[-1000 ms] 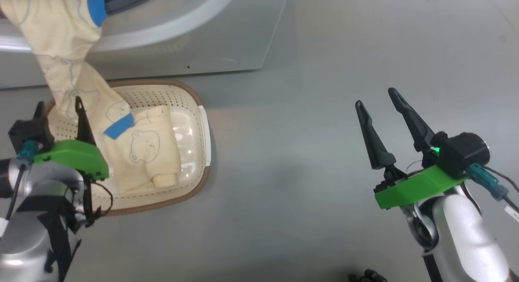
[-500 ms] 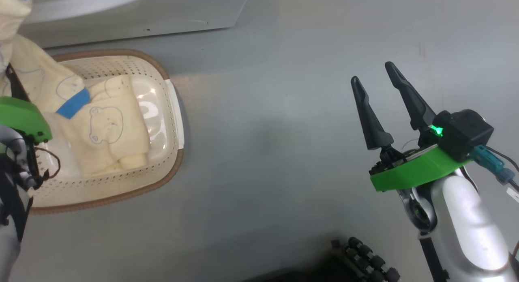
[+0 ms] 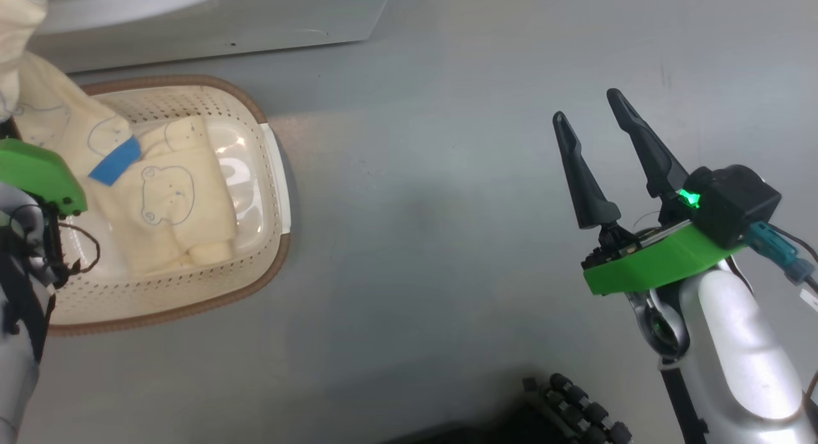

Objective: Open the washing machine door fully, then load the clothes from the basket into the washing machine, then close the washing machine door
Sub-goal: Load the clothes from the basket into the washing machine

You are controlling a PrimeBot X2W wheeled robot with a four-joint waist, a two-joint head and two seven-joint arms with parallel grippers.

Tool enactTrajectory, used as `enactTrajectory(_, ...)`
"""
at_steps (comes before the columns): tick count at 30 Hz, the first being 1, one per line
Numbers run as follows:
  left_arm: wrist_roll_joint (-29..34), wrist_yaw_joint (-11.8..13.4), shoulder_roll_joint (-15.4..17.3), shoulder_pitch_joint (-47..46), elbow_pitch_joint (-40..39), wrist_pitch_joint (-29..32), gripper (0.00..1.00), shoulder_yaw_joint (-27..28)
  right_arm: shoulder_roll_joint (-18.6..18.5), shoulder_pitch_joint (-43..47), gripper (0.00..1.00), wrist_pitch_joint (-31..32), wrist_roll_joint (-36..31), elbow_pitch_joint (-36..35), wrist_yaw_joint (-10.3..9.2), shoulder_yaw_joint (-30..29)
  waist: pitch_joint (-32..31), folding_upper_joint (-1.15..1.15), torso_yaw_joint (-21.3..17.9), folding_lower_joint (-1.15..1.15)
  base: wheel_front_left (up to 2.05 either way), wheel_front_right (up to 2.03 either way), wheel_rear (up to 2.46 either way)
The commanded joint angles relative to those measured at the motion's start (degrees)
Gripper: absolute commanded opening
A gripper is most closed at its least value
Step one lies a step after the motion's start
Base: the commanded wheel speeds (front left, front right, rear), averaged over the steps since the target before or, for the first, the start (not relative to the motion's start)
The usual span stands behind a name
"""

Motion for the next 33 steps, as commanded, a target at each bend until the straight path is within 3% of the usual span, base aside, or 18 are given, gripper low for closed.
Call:
enactTrajectory(1,-0.25,-0.34,1.94,-0.66,-0.73,-0.07,0.00,0.96,-0.48,0.66,1.00,-0.54,0.49,-1.59,-0.16,0.82,-0.28,0.00,0.19,0.00,0.00,0.00,0.00)
enactTrajectory(8,0.03,-1.05,0.64,-0.08,-4.30,1.04,0.00,-0.62,-0.48,1.23,1.00,-0.54,0.75,-1.39,-0.16,0.31,-1.32,0.00,1.12,0.00,0.00,0.00,0.00)
enactTrajectory(15,-0.19,0.29,2.23,2.54,-15.12,4.69,0.00,-1.24,-0.48,2.12,1.00,-0.54,0.96,-1.31,-0.16,0.00,-3.12,0.00,2.00,0.00,0.00,0.00,0.00)
enactTrajectory(25,-1.85,6.77,12.04,9.60,-43.07,19.57,0.00,0.77,-0.48,3.57,1.00,-0.54,2.12,-1.26,-0.16,0.12,-5.46,0.00,1.63,0.00,0.00,0.00,0.00)
enactTrajectory(30,-1.84,9.17,16.67,9.03,-50.98,24.58,0.00,2.78,-0.48,3.41,1.00,-0.54,2.96,-1.23,-0.16,1.19,-5.46,0.00,0.57,0.00,0.00,0.00,0.00)
enactTrajectory(33,-2.32,9.18,18.50,7.01,-52.57,26.95,0.00,3.81,-0.48,3.11,1.00,-0.54,3.59,-1.22,-0.16,1.83,-5.21,0.00,-0.32,0.00,0.00,0.00,0.00)
